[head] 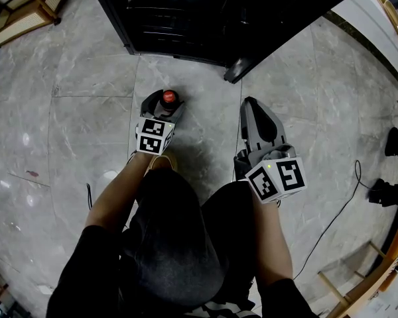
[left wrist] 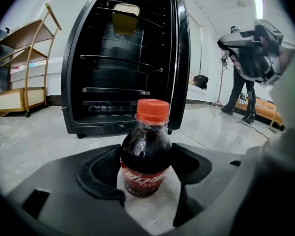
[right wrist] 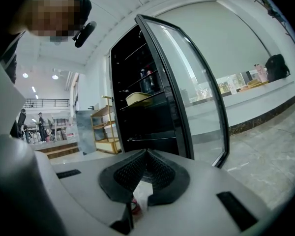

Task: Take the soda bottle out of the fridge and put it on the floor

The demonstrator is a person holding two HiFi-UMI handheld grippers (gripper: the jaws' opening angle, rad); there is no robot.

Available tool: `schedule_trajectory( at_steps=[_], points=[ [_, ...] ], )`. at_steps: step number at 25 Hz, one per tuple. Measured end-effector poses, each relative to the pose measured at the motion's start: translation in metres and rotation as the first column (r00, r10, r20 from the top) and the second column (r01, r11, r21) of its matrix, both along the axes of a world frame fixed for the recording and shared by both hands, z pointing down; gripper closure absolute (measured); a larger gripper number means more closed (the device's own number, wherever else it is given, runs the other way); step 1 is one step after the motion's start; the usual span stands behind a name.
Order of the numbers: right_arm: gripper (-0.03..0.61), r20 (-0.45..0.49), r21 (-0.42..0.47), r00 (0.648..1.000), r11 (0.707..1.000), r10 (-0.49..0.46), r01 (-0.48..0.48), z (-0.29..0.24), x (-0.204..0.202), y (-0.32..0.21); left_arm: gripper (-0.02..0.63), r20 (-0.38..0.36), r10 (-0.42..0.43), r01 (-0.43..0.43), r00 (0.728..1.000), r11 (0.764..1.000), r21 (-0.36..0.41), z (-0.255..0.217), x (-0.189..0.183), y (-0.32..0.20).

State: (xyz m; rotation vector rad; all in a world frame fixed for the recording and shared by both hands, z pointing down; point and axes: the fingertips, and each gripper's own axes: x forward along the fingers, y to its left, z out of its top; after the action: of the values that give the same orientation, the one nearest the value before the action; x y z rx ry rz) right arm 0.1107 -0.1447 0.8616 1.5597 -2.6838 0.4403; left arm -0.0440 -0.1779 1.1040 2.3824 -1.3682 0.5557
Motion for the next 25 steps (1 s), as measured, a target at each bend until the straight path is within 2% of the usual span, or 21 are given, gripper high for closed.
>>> schedule_trajectory(
  at_steps=[10, 14, 16, 25],
  points=[
    [0.554, 0.004, 0.004, 1.000, 1.000, -0.028, 0.028, -0.001, -0.007, 0.002, 0.306, -0.009, -0.006, 0.005, 1.000, 0.999, -0.037, 0.001, 0.000, 0.000],
    [0.554, 0.011, 0.008, 1.000, 1.000, -0.026, 0.026, -0.002, -0.006, 0.004, 0.207, -0.041, -0.032, 0.030, 0.999, 0.999, -0.040, -0.001, 0.000, 0.002],
    [0.554, 0.010, 0.013, 1.000, 0.999, -0.029, 0.029, -0.004, -0.007, 0.005, 0.183, -0.043, -0.038, 0.037, 0.998, 0.999, -0.036, -0.004, -0.002, 0.005],
    [0.554, -0.015, 0.017, 0.999, 0.999, -0.032, 0.033, -0.002, -0.006, 0.007, 0.170, -0.063, 0.001, -0.007, 0.998, 0.997, -0.082, -0.015, -0.006, 0.027]
  ],
)
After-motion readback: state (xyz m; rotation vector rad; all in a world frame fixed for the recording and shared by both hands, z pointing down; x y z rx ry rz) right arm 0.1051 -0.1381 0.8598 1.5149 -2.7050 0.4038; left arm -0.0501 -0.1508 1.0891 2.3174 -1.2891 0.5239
